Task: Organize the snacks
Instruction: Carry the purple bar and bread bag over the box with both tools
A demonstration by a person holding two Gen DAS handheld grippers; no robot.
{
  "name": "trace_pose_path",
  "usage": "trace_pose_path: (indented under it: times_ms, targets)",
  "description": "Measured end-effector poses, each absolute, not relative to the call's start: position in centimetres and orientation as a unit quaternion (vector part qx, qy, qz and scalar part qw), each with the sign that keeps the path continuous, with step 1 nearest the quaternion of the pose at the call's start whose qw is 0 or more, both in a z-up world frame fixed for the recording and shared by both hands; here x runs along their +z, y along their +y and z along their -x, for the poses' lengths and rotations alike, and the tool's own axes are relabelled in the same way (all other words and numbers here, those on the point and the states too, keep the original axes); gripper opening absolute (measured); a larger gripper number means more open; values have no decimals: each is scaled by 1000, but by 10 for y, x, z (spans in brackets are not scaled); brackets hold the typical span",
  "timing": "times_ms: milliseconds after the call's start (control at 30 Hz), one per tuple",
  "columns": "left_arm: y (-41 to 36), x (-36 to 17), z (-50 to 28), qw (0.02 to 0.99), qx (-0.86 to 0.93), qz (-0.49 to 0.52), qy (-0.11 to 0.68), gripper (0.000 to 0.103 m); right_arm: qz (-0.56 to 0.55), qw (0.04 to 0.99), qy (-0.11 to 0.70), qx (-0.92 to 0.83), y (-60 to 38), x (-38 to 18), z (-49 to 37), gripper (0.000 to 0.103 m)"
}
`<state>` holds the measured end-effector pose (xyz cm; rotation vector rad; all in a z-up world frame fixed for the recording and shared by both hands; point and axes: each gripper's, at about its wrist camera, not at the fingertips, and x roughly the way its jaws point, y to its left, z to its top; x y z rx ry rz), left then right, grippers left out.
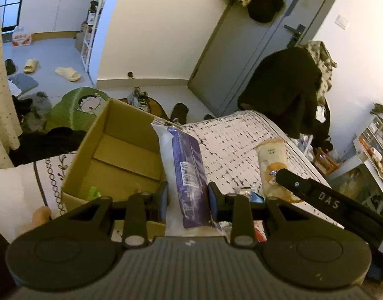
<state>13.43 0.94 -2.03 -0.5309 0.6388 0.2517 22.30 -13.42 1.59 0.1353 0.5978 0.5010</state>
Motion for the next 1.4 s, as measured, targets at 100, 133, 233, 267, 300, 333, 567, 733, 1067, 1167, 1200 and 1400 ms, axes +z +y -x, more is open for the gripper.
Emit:
trace_pose_path:
  times_ms: [100, 133, 233, 267, 300, 333, 567, 733, 1067, 1167, 1200, 1400]
  targets:
    - [19, -21, -131, 907, 129, 260, 306, 31, -85, 916, 296, 257, -126, 12, -222, 25]
    - [22, -21, -131, 906, 131, 261, 305, 31, -89, 914, 298, 261, -121, 10, -220, 25]
    - [32, -23, -129, 904, 137, 265, 305, 31, -91, 909, 297, 278, -106, 6, -215, 25]
    - [35, -24, -129, 904, 140, 266, 305, 31, -90, 908, 296, 283, -102, 6, -213, 25]
    - [39, -25, -128, 903, 142, 267, 305, 31, -91, 906, 296, 289, -97, 5, -211, 25]
    - [42, -26, -128, 902, 145, 269, 305, 31, -92, 904, 296, 295, -93, 4, -211, 25]
    - [73, -37, -125, 893, 163, 286, 306, 31, -91, 894, 302, 319, -66, -6, -205, 25]
    - [90, -46, -126, 886, 170, 299, 309, 31, -96, 887, 310, 329, -54, -14, -206, 25]
    - [104, -60, -134, 881, 163, 312, 316, 30, -75, 878, 337, 331, -37, -32, -207, 25]
    - [104, -61, -138, 884, 162, 306, 314, 30, -72, 878, 341, 329, -36, -33, -209, 25]
    - [105, -61, -139, 884, 160, 306, 315, 30, -72, 877, 342, 328, -36, -34, -210, 25]
    - [109, -64, -139, 880, 166, 307, 322, 31, -75, 877, 344, 325, -37, -36, -215, 25]
